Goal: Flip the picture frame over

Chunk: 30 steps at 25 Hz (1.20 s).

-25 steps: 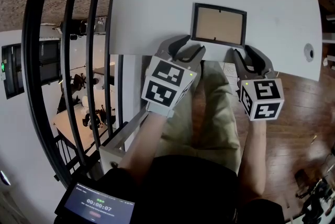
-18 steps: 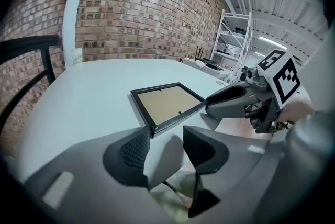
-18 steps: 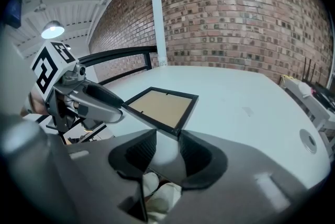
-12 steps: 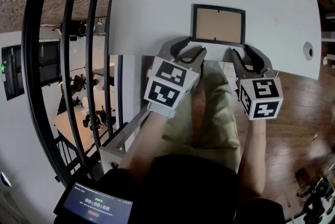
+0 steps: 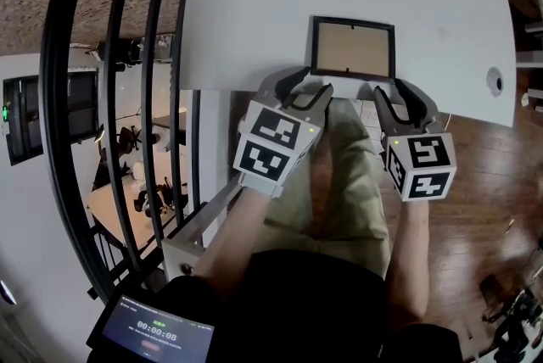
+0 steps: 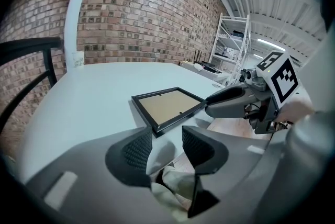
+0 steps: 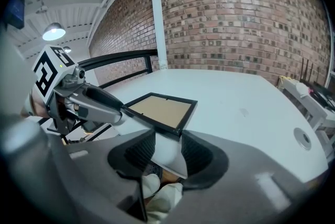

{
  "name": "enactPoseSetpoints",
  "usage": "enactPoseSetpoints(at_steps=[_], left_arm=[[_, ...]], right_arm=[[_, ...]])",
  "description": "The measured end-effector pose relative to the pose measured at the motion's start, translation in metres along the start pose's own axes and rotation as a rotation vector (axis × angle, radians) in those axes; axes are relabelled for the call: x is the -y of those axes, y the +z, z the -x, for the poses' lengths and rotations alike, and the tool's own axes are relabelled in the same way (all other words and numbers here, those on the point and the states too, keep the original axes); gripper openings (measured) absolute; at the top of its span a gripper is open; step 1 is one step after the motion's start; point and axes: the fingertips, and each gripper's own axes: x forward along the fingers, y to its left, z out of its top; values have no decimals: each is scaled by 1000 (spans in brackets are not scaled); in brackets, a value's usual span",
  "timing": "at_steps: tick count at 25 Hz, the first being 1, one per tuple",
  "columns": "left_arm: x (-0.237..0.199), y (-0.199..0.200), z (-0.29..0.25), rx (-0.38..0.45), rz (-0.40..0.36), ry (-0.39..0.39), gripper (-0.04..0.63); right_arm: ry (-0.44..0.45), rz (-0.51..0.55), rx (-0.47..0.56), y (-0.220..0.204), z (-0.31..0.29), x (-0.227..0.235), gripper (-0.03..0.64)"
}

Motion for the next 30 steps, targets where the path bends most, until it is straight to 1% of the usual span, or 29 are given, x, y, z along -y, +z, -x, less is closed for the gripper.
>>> enactPoseSetpoints(at_steps=[14, 30], left_arm=[[7, 15, 12, 38, -7, -9, 195], [14, 33, 32, 85, -21, -3, 195]], right_arm=[[-16, 3, 54, 19, 21, 0, 138], [-28, 21, 88, 35, 42, -5, 138]])
